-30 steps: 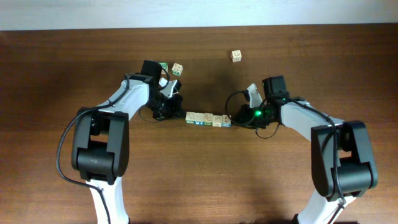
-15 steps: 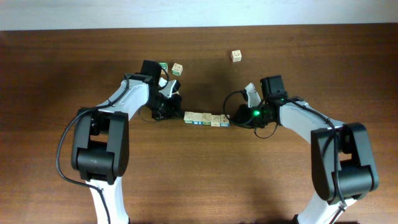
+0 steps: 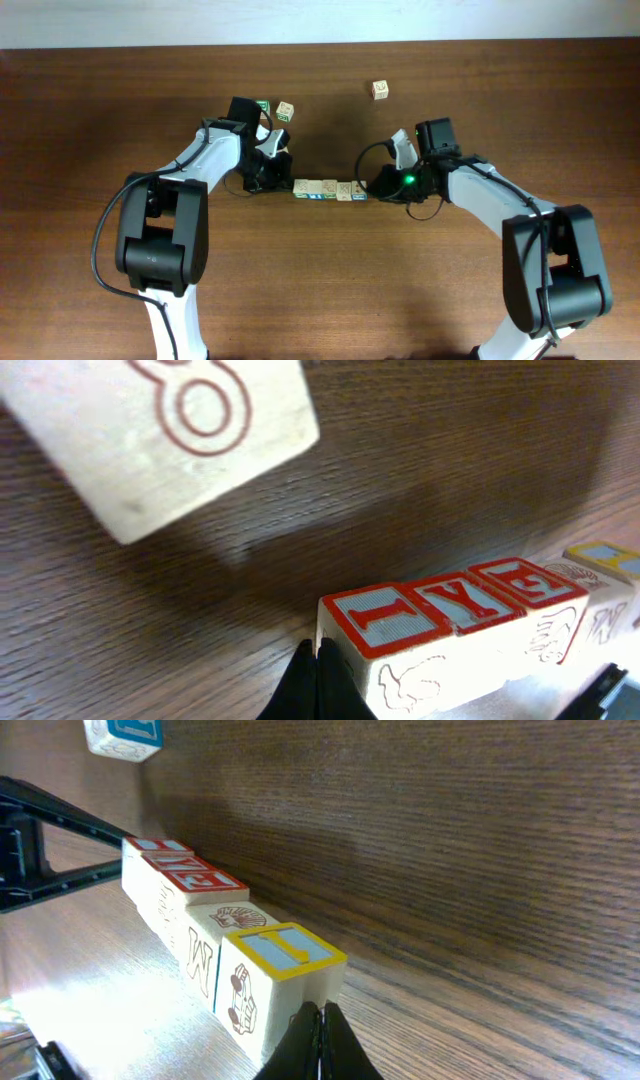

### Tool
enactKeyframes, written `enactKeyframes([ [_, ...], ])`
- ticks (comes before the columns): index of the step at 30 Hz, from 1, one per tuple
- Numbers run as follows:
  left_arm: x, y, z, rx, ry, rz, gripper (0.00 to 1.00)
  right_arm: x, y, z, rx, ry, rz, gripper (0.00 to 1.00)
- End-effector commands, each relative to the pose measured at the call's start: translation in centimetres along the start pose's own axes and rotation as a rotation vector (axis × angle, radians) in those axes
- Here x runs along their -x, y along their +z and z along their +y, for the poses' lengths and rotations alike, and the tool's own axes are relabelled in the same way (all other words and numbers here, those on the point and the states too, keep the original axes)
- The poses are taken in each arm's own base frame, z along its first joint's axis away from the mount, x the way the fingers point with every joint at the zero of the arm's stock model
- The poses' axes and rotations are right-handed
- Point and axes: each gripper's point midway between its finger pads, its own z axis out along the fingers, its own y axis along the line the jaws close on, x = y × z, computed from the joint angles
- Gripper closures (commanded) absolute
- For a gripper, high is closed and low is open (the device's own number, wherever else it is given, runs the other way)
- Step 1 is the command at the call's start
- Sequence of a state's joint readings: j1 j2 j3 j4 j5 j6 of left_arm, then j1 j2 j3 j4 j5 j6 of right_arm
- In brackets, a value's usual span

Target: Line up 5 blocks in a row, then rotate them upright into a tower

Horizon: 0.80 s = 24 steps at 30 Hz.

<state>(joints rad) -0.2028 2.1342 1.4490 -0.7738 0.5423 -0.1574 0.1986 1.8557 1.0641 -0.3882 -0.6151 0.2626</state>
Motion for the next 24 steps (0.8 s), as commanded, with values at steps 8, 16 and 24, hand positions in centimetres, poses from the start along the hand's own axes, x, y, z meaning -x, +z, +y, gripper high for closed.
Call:
enactKeyframes([
  [8,-1.6,1.4,-3.6,-0.125,0.050,0.064,1.00,0.4,0.2,7.2,0.098,-0.125,0.032,0.95],
  [16,-1.7,1.5,-3.8,-0.126,0.055,0.067,1.00,0.6,0.4,8.5,0.058,-0.143,0.039,0.95],
  [24,-1.7,1.5,-3.8,-0.125,0.055,0.067,1.00,0.6,0.2,9.6,-0.006,-0.169,0.050,0.96],
])
